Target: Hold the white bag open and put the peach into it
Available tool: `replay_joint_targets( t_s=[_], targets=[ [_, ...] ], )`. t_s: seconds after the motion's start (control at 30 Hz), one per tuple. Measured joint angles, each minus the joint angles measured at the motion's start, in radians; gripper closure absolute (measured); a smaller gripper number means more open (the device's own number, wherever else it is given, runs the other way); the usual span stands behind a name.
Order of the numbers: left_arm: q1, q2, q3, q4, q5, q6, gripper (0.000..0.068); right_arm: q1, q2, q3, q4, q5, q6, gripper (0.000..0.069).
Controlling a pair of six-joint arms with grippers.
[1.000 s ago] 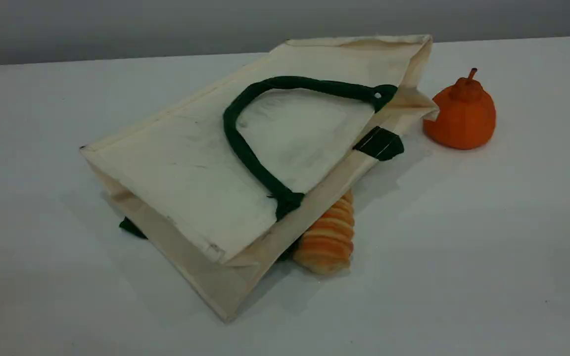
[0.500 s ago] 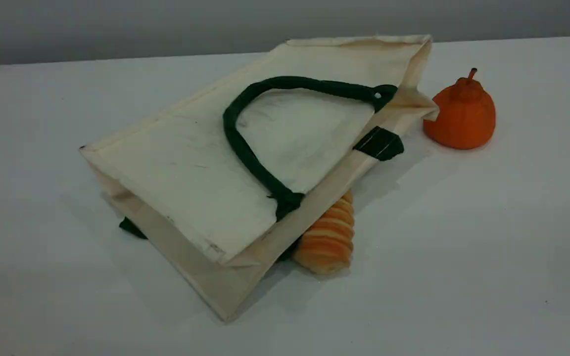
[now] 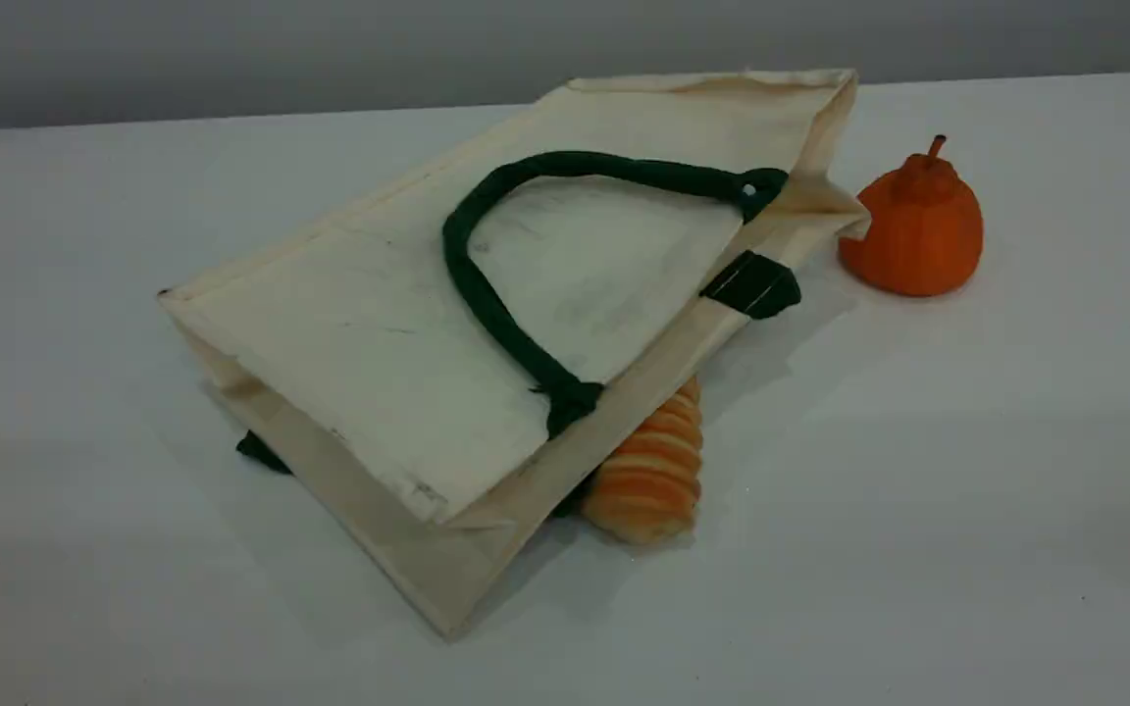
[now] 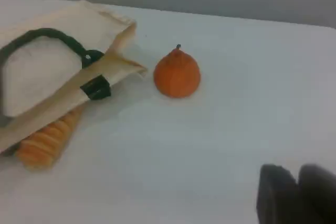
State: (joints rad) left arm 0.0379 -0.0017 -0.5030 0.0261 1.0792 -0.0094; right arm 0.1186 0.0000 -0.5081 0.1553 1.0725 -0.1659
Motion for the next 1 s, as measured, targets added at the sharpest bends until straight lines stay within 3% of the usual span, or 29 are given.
replay_joint_targets(
  t_s=[1.0],
  targets=[
    [0.001, 0.002, 0.000, -0.001, -0.001, 0.000, 0.0619, 0.000, 0.000, 0.000, 0.000, 0.000, 0.000, 0.0582]
  ],
)
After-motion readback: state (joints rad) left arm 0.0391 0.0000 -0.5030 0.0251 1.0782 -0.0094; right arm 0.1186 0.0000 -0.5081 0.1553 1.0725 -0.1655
